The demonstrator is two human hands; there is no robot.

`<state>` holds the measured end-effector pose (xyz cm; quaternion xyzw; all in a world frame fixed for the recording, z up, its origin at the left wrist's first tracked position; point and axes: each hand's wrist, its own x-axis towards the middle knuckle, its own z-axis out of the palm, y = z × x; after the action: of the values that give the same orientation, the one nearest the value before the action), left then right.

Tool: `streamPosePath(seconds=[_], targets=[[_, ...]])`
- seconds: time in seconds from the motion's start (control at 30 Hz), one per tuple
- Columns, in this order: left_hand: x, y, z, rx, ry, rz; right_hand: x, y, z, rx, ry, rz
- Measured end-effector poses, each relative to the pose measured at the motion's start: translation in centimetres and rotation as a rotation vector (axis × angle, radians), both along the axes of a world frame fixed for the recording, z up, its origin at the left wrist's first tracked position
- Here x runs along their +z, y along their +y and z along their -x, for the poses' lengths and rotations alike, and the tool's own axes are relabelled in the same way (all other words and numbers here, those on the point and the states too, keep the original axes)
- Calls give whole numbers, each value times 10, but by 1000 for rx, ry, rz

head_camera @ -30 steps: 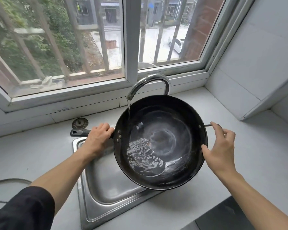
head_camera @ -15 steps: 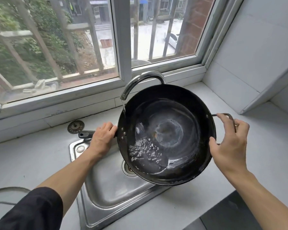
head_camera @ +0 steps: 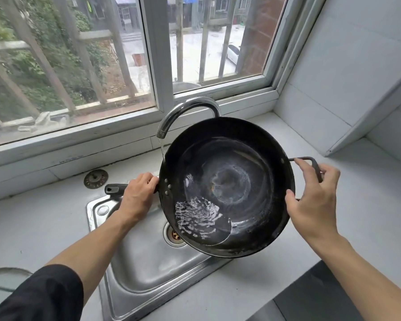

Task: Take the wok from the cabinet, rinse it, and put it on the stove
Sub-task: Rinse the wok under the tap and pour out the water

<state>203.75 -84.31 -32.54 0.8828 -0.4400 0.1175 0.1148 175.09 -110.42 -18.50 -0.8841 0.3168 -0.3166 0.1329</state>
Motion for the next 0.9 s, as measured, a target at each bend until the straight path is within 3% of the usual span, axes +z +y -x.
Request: streamPosePath(seconds=[0.9], targets=[[0, 0, -22, 13, -97, -50, -36, -6, -2, -93, 23, -113]])
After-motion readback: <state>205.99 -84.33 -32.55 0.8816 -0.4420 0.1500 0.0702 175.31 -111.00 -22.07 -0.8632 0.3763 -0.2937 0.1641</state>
